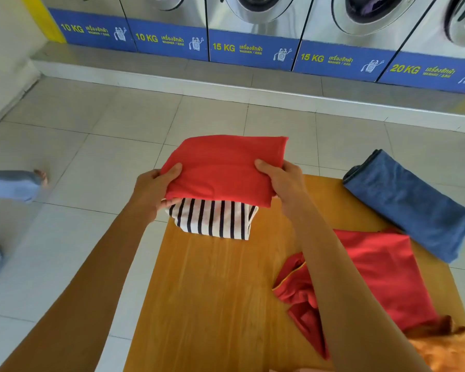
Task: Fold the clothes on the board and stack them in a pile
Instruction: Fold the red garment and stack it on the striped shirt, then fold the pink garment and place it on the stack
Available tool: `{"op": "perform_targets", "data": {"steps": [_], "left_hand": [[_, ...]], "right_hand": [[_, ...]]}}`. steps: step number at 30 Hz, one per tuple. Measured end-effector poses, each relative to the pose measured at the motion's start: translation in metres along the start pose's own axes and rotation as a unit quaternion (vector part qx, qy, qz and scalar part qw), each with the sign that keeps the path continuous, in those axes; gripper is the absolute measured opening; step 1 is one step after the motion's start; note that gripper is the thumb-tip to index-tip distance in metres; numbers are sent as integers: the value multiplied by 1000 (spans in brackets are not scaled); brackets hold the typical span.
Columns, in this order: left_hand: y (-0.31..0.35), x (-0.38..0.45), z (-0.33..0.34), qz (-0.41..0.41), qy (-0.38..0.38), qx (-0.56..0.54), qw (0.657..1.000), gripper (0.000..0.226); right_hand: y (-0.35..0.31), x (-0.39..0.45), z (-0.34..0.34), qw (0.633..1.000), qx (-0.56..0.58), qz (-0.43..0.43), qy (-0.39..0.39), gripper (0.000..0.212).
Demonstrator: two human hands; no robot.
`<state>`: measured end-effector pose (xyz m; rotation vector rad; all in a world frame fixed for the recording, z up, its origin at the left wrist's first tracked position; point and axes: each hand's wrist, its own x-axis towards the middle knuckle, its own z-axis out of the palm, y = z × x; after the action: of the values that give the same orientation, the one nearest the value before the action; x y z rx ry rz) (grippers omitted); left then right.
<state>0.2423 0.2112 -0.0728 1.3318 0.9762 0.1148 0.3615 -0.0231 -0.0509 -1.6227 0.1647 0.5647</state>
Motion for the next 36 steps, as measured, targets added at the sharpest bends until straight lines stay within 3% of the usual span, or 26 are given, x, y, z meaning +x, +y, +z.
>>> {"op": "perform_targets", "data": {"steps": [5,10,12,18,22,28,31,33,36], "left_hand": [[-41,4,-3,-84,2,100,991,61],[-54,7,-6,-28,42,172,984,64],[-60,4,-8,-19,54,171,984,64],[-94,-48,-11,-28,68,100,992,45],[-131,-105,-6,-86,-41,129,987,7],[-178,-189,22,-132,-147,197,960,17],[-195,-223,39,-119,-225,307,917,30],[-200,-243,51,-86,-260,383,882,40],[-209,-270,72,-61,-289,401,867,45]], "right_hand": [[60,4,-3,988,-128,86,18,44],[89,-2,-18,981,-160,78,74,38],[94,-7,-23,982,-152,69,88,39],[107,-57,-44,989,-112,55,76,16],[125,-109,-64,992,-76,71,71,7],[152,-178,-102,989,-91,67,96,19],[159,-206,-127,984,-114,69,122,12],[164,-224,-148,970,-173,58,161,7],[165,-256,-184,919,-328,56,213,11]]}}
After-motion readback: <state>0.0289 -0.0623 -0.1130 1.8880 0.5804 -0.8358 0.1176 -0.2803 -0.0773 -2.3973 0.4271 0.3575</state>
